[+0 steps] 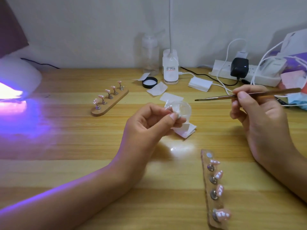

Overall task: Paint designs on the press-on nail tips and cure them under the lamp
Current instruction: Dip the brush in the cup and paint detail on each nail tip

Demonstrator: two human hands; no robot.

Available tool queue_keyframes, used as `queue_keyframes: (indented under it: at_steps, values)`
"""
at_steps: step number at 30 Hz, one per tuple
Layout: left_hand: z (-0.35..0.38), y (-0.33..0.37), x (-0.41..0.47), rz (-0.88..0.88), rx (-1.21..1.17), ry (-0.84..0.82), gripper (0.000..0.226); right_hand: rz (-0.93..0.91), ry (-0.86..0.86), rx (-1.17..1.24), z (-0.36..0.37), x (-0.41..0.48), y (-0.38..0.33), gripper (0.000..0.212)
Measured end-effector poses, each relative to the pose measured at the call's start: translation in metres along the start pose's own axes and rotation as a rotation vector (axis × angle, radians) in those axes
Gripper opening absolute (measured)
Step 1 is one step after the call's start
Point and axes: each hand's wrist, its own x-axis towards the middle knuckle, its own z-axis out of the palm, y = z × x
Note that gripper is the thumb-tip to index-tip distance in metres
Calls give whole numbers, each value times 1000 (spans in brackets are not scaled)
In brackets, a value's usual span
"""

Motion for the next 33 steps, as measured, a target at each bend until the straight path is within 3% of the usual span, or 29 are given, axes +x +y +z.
queue_keyframes:
  at_steps: [9,15,19,23,33]
  values:
    - [-1,-3,5,-98,-134,133,15,-112,-74,-103,-1,-4,-1,21]
    - [2,-9,8,-299,-149,243,19,-236,-118,-258,4,-12,-5,13]
    - [0,-10,10,-310,-224,134,7,-246,-149,-263,7,-15,-7,14]
    - [-2,-8,10,-312,-197,-39,9,-196,-198,-229,7,-15,-5,19]
    - [1,-13,9,-263,-135,-180,13,-95,-196,-145,9,-14,-5,19]
